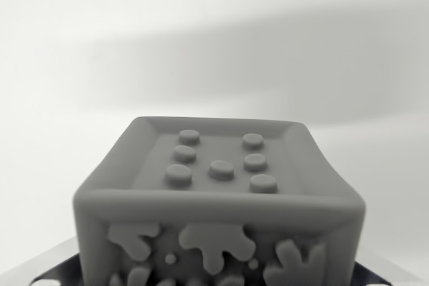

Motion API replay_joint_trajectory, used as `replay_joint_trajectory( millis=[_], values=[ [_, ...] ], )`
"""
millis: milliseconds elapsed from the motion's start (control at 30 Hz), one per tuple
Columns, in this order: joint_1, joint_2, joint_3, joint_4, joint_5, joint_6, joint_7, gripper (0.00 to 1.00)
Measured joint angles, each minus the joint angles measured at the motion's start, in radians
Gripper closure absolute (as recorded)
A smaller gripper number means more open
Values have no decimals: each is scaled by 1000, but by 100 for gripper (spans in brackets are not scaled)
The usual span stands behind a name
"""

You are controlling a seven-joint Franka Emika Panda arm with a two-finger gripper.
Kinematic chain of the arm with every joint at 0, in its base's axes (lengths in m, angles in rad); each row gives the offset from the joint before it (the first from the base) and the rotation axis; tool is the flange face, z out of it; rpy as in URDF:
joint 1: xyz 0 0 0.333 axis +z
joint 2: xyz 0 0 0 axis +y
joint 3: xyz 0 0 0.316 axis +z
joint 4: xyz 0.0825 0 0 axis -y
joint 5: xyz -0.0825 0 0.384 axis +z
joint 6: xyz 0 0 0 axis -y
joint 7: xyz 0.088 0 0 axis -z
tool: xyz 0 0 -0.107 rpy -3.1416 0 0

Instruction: Destack cube

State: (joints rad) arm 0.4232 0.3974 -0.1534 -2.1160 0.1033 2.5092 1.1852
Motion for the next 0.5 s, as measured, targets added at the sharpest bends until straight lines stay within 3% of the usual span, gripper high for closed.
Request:
replay_joint_trajectory(
  millis=[500],
  values=[
    [40, 20, 5, 26, 0, -6, 21, 100]
  ],
)
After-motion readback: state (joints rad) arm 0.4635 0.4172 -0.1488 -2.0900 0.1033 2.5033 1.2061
